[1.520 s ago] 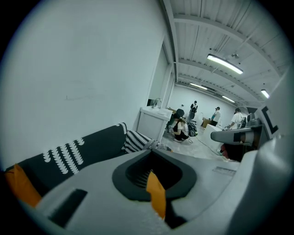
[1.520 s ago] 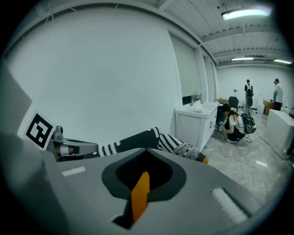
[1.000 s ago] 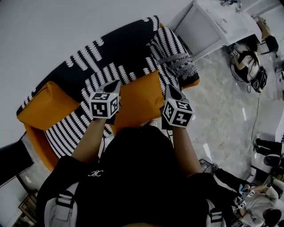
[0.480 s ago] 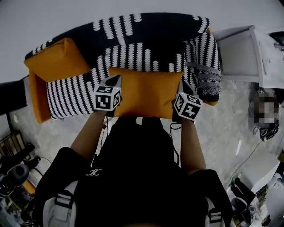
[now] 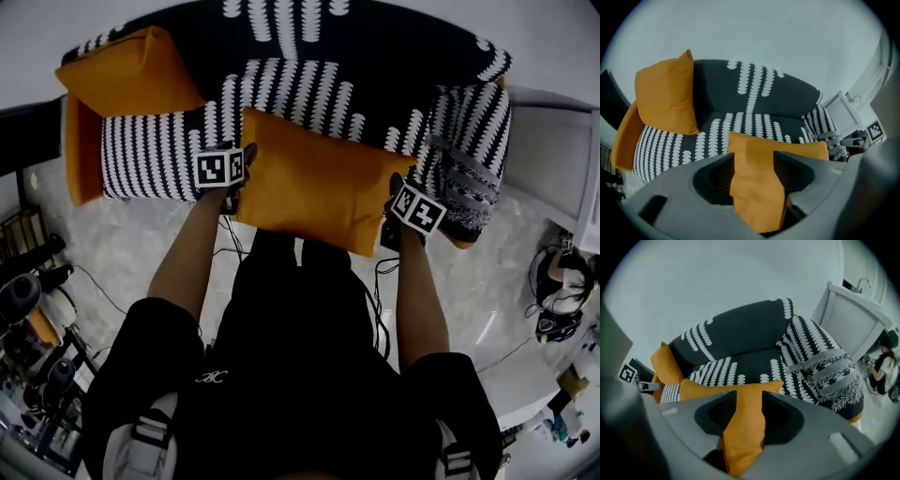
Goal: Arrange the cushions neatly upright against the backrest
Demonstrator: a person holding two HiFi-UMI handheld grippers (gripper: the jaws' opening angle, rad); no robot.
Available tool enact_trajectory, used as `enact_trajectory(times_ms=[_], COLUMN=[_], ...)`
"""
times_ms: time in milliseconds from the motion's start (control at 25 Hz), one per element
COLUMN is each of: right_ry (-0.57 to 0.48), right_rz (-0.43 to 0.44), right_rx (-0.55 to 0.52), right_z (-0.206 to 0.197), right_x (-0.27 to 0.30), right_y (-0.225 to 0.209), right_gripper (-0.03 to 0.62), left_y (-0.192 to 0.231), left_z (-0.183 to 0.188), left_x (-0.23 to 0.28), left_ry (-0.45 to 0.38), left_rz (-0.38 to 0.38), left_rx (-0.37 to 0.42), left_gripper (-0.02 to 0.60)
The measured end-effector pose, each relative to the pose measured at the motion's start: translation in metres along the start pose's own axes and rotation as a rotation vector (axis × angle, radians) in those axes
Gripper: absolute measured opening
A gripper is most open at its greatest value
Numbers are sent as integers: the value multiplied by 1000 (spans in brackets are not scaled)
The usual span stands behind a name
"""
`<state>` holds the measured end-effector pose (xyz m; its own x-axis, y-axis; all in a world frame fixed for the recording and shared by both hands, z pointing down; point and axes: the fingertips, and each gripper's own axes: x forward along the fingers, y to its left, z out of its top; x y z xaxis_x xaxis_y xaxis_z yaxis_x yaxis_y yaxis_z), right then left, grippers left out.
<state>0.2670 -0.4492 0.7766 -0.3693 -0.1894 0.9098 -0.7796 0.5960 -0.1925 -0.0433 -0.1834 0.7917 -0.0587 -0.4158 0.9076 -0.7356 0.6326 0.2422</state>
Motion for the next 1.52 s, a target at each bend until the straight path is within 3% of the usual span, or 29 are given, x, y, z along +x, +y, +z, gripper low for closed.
enact_trajectory(times_ms=[400, 560, 680, 840, 920, 1000, 1280, 1520], right_ry=[186, 231, 258, 272, 280, 283, 169, -63], right_rz=[-52, -26, -14, -26, -34, -32, -18, 25], right_rx=[3, 53, 5, -144, -156, -138, -143, -108], right_z=[-30, -38, -40, -38, -37, -37, -19, 71], right_x=[94, 113, 122, 123, 115, 103, 47, -8], right_y=[-21, -16, -7, -1, 1, 5, 11, 23], right_gripper=[255, 219, 162, 66, 36, 28, 23, 23], left_y=[41, 41, 32, 18, 14, 16, -4, -31], left_z=[-26, -39, -41, -44, -43, -42, -33, 39], left_x=[98, 121, 128, 123, 116, 104, 41, -14], left_ry=[159, 170, 154, 175, 181, 180, 108, -87], left_rz=[-5, -38, -78, -33, -27, -43, -72, -113], left_rx=[-52, -147, -216, -42, -5, -32, -34, -47], left_gripper=[315, 323, 217, 37, 17, 15, 14, 14])
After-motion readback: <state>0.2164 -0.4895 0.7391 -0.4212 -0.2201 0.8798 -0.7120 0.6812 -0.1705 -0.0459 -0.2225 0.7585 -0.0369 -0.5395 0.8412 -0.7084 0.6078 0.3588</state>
